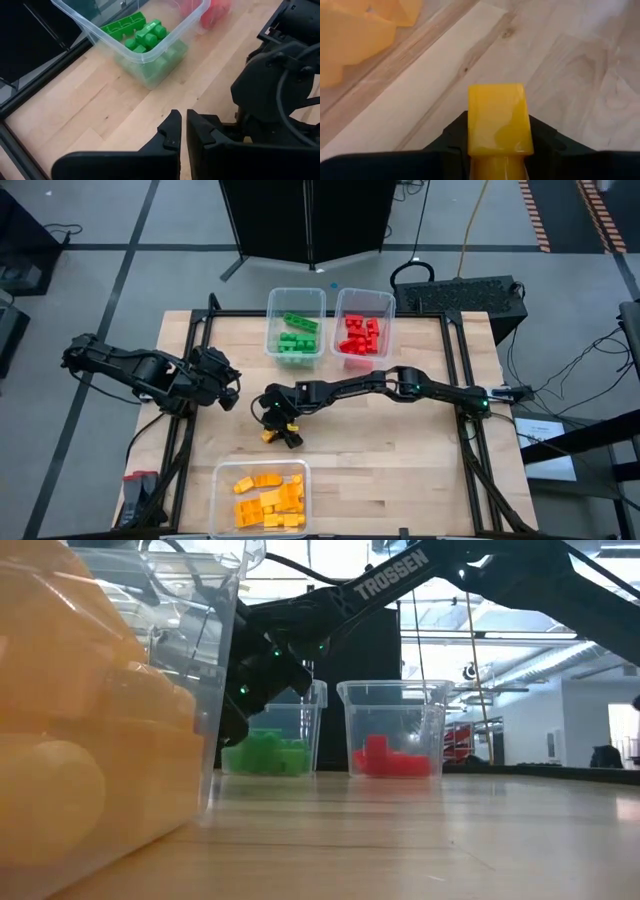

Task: Sort blocks
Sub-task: Put the yellow game piece into the bottom transparent bin

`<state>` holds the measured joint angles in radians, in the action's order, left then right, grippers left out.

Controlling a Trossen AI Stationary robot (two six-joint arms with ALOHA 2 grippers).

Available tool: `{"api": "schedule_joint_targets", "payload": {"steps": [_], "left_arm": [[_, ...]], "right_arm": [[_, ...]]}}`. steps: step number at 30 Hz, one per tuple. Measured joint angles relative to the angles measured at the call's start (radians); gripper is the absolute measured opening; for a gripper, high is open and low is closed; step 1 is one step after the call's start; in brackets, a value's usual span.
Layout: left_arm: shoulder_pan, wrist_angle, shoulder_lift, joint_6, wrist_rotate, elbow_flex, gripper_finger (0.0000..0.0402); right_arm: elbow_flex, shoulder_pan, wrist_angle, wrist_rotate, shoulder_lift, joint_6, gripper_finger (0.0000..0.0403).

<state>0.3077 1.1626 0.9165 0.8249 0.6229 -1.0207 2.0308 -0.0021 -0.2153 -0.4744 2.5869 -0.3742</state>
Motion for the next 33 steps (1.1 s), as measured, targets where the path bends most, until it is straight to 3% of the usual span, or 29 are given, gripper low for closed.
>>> {"api": "schedule_joint_targets", "payload": {"steps": [14,25,33], "left_arm": [[0.0,0.003,-0.001,-0.002,0.003,0.0,0.0],[0.0,0.006,-0.001,0.0,0.003,0.0,0.0],[0.0,0.005,-0.001,0.0,0.003,0.0,0.0]], "right_arm": [[0.006,-0.017,-0.118,-0.003,-0.071,0.139,0.0112],[0.007,-0.09,-0.294,0.025,-0.318,0.12,0.0112],[0.007,-0.178,-0.556,0.073,-0.516,0.078,0.0112]]}}
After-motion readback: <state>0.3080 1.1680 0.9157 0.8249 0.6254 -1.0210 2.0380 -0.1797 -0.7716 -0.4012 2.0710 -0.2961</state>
